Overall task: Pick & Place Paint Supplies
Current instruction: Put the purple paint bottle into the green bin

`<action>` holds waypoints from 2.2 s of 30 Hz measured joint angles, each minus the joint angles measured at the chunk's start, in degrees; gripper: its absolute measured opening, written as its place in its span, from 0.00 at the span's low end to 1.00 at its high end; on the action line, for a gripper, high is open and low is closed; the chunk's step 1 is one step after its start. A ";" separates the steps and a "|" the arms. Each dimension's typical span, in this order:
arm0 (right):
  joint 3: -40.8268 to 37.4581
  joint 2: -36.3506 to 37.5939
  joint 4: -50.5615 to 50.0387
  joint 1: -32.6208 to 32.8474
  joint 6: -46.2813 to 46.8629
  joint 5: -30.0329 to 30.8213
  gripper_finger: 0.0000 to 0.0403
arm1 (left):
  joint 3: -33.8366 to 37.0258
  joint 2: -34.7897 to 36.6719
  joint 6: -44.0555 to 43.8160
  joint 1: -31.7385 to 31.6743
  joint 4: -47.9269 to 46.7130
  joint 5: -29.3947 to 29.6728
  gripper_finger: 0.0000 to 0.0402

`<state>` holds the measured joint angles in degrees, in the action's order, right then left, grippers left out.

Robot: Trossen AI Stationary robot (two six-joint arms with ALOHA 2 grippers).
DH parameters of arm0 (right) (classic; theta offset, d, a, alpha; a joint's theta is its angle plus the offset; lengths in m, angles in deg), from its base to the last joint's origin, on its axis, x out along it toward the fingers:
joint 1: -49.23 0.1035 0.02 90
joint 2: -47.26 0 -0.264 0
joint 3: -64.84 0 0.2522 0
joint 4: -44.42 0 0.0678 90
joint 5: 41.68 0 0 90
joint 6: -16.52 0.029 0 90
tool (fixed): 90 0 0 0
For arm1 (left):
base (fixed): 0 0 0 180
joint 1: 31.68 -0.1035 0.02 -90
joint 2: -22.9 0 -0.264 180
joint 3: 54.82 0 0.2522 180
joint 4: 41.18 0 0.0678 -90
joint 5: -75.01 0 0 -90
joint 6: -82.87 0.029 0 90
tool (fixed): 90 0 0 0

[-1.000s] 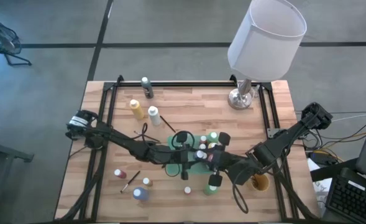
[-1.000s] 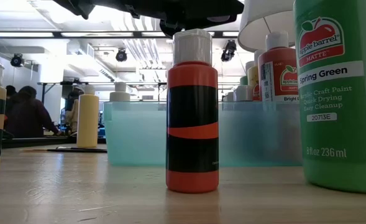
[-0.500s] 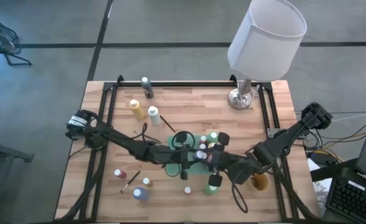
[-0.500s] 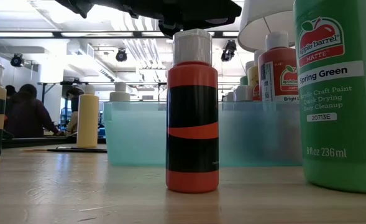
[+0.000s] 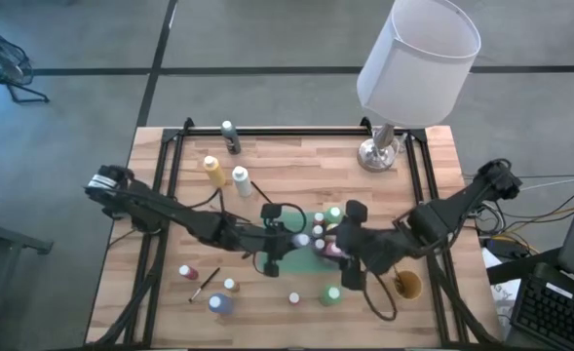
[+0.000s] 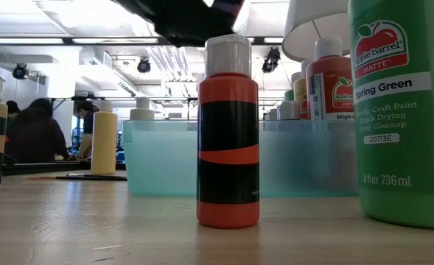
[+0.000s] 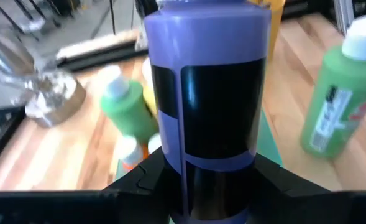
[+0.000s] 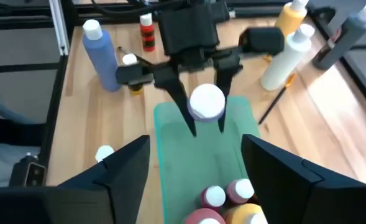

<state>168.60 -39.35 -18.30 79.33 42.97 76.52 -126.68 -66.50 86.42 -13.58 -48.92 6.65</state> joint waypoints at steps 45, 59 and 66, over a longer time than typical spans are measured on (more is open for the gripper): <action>1.28 -7.54 6.88 -11.03 -14.66 -11.29 0.67 | -6.91 2.34 -6.59 -0.79 -21.63 -4.21 0.35; 1.49 -9.73 8.85 -11.75 -16.10 -11.78 0.56 | -6.89 2.34 -6.59 -0.85 -22.08 -4.21 0.35; 1.49 -9.93 8.78 -11.75 -16.55 -11.77 0.48 | -6.87 2.34 -6.59 -0.85 -22.04 -4.21 0.35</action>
<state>170.09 -49.28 -9.52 67.58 26.42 64.75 -133.55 -64.17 79.83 -14.43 -70.95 2.44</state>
